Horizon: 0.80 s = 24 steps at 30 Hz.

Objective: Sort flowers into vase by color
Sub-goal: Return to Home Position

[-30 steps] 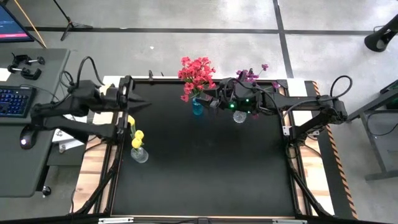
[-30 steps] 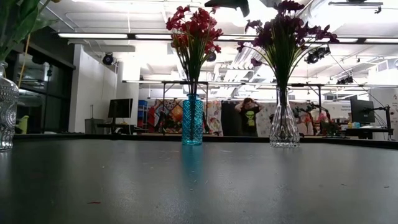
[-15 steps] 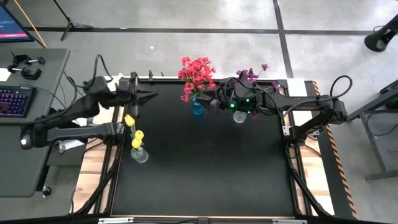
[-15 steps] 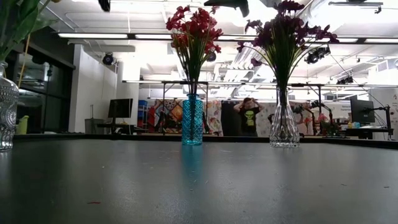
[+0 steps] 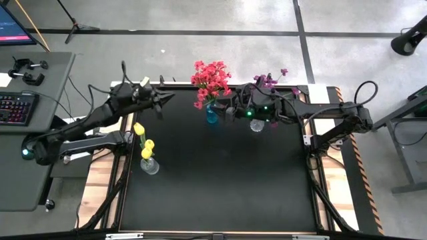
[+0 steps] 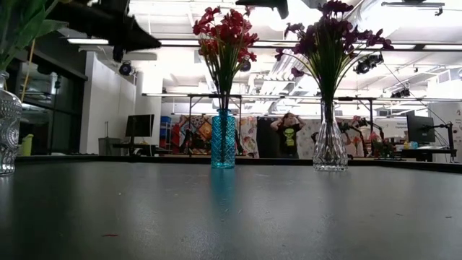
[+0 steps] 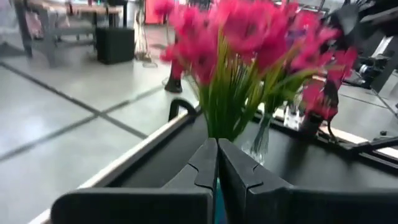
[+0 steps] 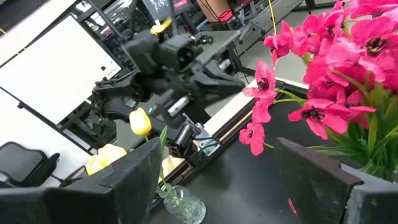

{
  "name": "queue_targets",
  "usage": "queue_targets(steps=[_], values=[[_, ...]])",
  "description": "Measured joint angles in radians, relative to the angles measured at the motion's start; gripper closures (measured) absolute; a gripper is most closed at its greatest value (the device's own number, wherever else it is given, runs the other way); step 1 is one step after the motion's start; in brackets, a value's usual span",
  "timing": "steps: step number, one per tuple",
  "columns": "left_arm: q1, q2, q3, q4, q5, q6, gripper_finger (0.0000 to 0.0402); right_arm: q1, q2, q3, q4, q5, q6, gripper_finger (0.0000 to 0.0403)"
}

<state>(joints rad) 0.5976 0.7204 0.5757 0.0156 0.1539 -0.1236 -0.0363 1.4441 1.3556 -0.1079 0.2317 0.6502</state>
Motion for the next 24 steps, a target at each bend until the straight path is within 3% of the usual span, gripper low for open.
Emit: queue_targets(steps=[14,24], values=[[-0.004,-0.076,-0.266,0.08,0.001,-0.216,0.0401,0.026,0.0,0.0,-0.007,0.0,0.002,0.0105],[-0.101,-0.114,-0.405,0.059,0.017,-0.293,0.0401,0.026,0.0,0.0,-0.007,0.0,0.004,0.0105]])
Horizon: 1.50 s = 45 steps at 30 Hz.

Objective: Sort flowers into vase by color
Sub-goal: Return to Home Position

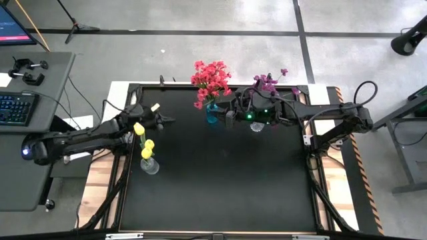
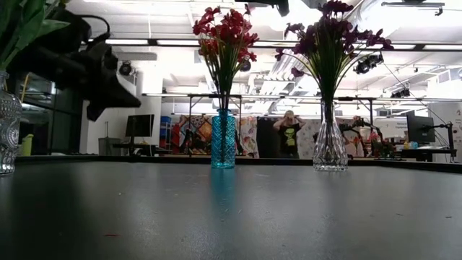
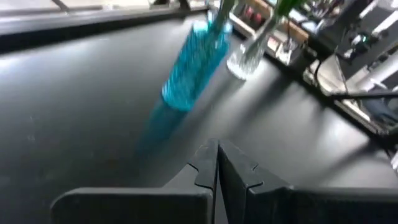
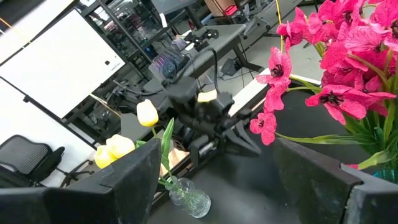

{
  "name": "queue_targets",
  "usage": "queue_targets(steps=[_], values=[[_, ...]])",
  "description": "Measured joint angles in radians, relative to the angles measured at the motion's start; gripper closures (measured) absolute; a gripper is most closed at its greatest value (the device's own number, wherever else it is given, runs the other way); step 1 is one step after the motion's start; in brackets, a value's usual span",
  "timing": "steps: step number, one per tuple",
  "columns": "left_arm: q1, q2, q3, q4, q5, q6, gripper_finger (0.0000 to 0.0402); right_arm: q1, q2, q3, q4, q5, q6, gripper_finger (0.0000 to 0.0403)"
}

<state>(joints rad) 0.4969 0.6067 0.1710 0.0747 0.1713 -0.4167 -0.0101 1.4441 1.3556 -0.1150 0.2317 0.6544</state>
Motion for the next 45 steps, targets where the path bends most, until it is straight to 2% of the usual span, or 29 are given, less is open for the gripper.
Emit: queue_targets(steps=[8,12,24,35,45], values=[[-0.12,0.001,-0.098,0.026,-0.065,-0.035,0.0401,0.0,0.0,0.0,0.003,0.0,0.0,0.0105],[-0.183,0.001,-0.16,0.1,-0.101,-0.088,0.0401,0.0,0.0,0.0,0.008,0.0,0.0,0.0105],[-0.405,0.003,-0.159,0.155,-0.212,-0.115,0.0402,0.0,0.0,0.0,0.008,0.0,0.0,0.0105],[-0.651,0.038,-0.159,0.14,-0.404,-0.142,0.0402,0.0,0.0,0.0,0.009,0.001,0.029,0.0105],[-0.771,0.058,-0.159,0.142,-0.471,-0.151,0.0402,0.0,0.0,0.0,0.029,0.001,0.03,0.0105]])
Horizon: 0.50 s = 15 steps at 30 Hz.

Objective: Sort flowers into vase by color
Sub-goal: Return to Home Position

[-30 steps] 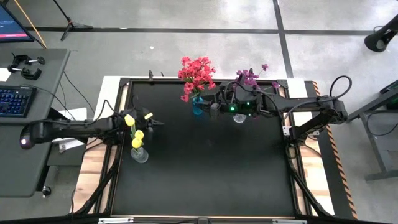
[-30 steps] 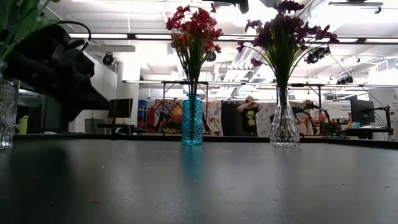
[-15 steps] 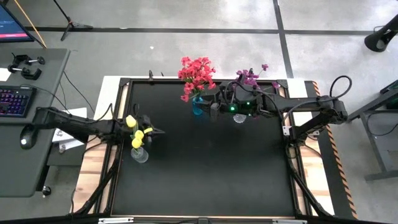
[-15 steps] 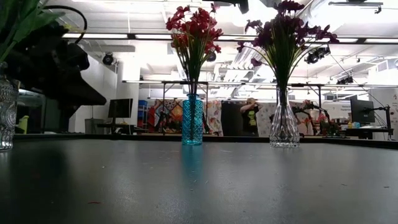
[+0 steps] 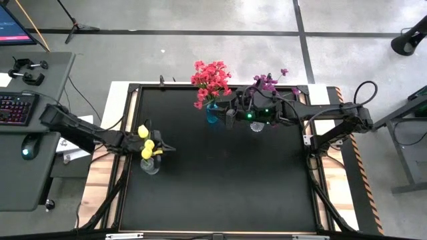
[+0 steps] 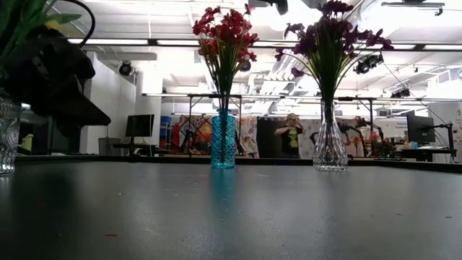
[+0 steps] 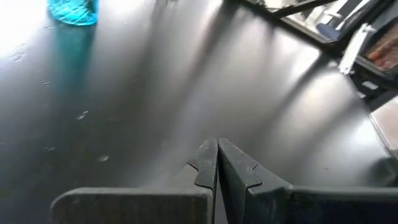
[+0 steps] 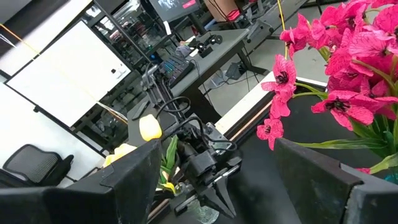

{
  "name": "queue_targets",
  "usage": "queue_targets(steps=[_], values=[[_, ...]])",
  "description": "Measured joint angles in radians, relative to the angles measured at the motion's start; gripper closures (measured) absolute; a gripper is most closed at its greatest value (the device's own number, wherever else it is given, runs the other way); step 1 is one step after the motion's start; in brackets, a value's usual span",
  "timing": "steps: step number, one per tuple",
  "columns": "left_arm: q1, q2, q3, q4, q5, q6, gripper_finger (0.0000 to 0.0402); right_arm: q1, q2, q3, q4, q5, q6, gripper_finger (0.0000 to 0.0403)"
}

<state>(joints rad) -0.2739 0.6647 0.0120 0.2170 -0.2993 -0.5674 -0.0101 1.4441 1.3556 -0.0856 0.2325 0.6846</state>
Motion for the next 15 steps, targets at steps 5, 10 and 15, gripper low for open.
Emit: queue_targets(steps=[5,10,15], values=[[-0.026,0.0,0.0,0.065,-0.001,0.021,0.0401,0.0,0.0,0.0,0.0,0.0,0.0,0.0105],[-0.03,0.0,0.0,0.124,-0.03,0.091,0.0402,0.0,0.0,0.0,0.0,0.0,0.0,0.0105],[-0.027,0.0,0.0,0.123,-0.059,0.222,0.0402,0.0,0.0,0.0,0.001,0.021,0.0,0.0105]])
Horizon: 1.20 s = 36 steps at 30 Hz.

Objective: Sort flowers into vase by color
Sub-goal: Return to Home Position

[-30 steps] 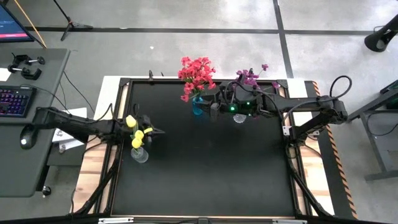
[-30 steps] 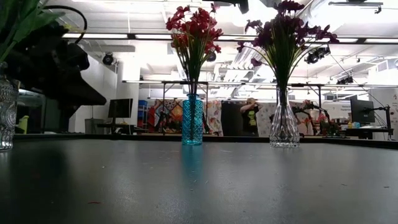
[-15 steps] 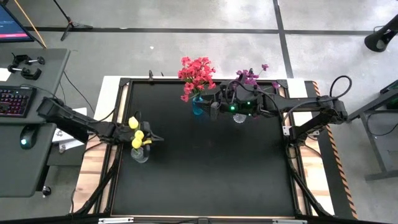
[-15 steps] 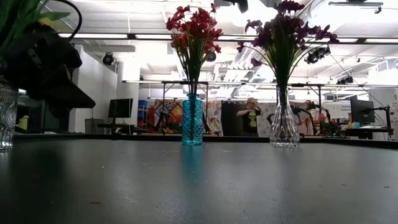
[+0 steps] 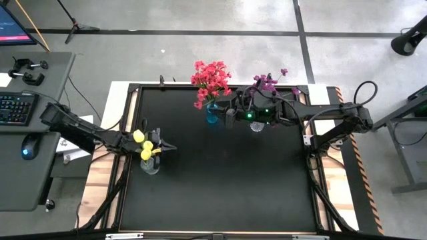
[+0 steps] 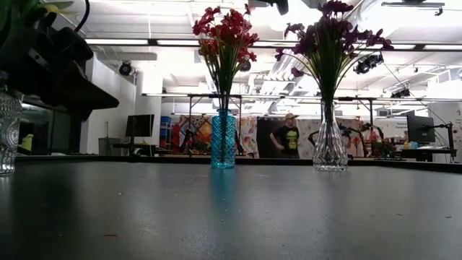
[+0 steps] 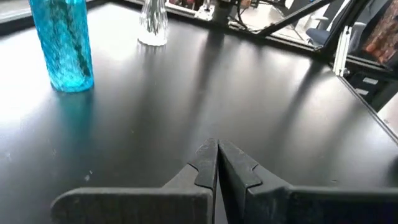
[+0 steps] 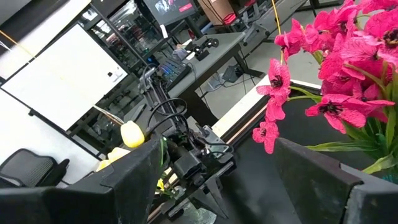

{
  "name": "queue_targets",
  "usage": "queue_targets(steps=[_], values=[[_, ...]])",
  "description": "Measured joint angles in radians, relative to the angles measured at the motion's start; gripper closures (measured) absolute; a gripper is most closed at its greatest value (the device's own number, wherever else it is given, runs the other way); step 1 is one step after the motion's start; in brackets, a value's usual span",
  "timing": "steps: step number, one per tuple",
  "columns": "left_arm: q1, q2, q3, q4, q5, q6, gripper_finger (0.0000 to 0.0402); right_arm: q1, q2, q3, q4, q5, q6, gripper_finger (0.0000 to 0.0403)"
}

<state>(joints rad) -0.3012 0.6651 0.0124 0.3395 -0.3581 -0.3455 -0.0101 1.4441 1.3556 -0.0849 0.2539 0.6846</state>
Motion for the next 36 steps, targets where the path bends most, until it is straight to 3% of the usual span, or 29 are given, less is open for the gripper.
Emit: queue_targets(steps=[9,19,29,36], values=[[0.0,0.0,0.001,0.064,0.006,0.045,0.0402,0.0,0.0,0.0,0.0,0.001,0.024,0.0105],[0.0,0.0,0.001,-0.097,0.013,-0.061,0.0402,0.0,0.0,0.0,0.0,0.0,0.023,0.0105],[0.0,0.0,0.001,-0.103,0.013,-0.062,0.0402,0.0,0.0,0.0,0.0,0.001,-0.011,0.0105],[0.008,-0.225,0.001,-0.229,0.045,-0.064,0.0402,0.0,0.0,0.0,-0.002,-0.023,-0.012,0.0105]])
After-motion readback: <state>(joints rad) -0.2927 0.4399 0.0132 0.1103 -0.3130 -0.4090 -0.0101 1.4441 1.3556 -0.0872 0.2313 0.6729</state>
